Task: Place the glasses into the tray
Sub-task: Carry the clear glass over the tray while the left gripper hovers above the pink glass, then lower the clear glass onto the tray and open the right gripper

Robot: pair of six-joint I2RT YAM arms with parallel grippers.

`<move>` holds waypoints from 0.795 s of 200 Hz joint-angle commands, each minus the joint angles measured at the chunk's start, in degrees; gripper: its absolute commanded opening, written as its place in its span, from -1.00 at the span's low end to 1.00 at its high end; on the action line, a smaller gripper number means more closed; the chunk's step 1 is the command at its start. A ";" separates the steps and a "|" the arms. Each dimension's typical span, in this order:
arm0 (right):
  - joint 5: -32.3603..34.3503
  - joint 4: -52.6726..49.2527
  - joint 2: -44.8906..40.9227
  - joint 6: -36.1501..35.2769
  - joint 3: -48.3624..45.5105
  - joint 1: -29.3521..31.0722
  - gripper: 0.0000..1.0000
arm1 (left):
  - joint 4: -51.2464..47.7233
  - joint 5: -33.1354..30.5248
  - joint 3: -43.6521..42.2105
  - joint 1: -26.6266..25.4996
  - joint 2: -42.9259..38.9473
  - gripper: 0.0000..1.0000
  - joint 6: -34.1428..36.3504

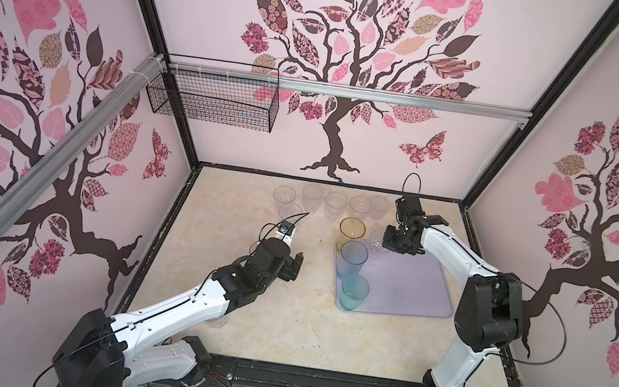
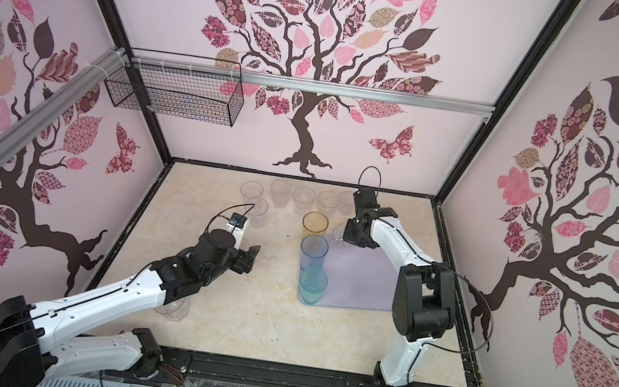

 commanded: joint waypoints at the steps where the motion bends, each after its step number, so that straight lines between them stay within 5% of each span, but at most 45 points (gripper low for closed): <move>1: 1.51 -2.60 2.72 -1.04 2.12 0.27 -1.00 | 1.10 0.98 -1.18 0.01 0.02 0.61 -0.03; 87: 0.19 -1.29 6.45 -0.85 3.85 0.39 -1.00 | 1.17 1.31 -1.22 0.07 0.83 0.62 0.32; 159: -1.18 -1.67 5.89 -0.25 4.96 0.42 -0.61 | 1.60 2.52 -1.36 0.06 0.75 0.62 0.41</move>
